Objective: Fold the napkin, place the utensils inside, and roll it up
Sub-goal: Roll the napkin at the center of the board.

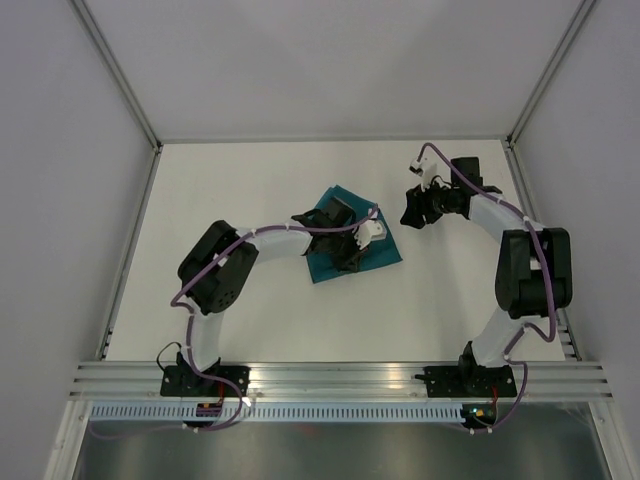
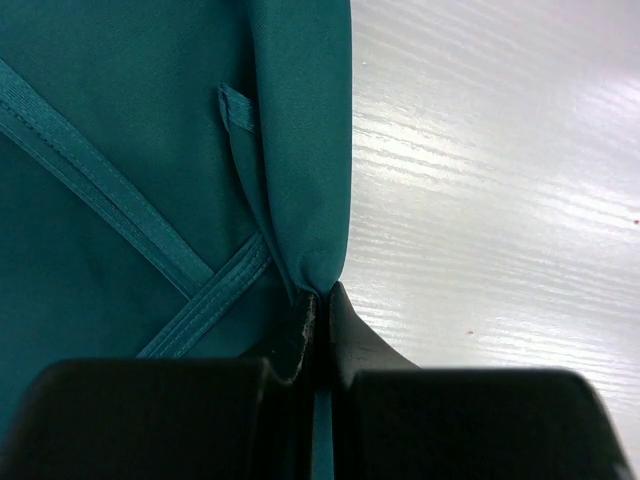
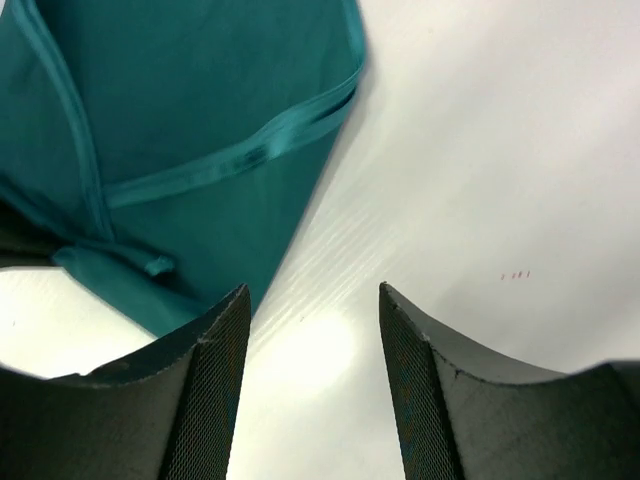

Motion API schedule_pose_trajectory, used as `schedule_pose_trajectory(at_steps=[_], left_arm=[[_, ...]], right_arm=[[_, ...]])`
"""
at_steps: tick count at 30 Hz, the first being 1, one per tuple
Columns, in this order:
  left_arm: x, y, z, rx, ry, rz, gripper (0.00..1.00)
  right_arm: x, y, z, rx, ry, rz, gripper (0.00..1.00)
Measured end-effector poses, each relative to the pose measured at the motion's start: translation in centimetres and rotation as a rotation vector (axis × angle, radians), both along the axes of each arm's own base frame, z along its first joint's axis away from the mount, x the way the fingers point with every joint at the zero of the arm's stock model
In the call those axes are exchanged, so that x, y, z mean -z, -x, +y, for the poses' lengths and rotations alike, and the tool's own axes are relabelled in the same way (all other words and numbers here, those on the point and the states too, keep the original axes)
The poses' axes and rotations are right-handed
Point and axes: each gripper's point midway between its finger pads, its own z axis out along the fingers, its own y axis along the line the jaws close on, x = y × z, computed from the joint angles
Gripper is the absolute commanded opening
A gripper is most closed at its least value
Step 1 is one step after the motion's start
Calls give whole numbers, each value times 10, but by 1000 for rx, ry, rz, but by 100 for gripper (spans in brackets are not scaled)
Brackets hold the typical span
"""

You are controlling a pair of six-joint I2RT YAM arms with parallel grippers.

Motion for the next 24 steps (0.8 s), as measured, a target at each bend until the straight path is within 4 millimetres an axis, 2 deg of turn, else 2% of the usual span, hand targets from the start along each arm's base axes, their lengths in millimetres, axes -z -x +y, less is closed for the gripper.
schedule_pose_trajectory(at_steps=[3,9,11,17,20,24], left_arm=[[1,0,-2,-4,19,103,2],[2,4,0,-12,70,302,2],[3,7,0,-10,82,367,2],[3,23,1,-9,110,535,2],[4,32,4,-10,118,611,2],[5,41,7,-12,124,706,2]], right_arm=[[-11,24,1,-30,18,-69,60],[-32,62,18,-172,70,-226,59],[-26,80,30,-243,102,-265,60],[15,148,79,-520,200,-332,61],[27,162,89,-593,245,-360,61],[30,165,100,-647,296,-427,61]])
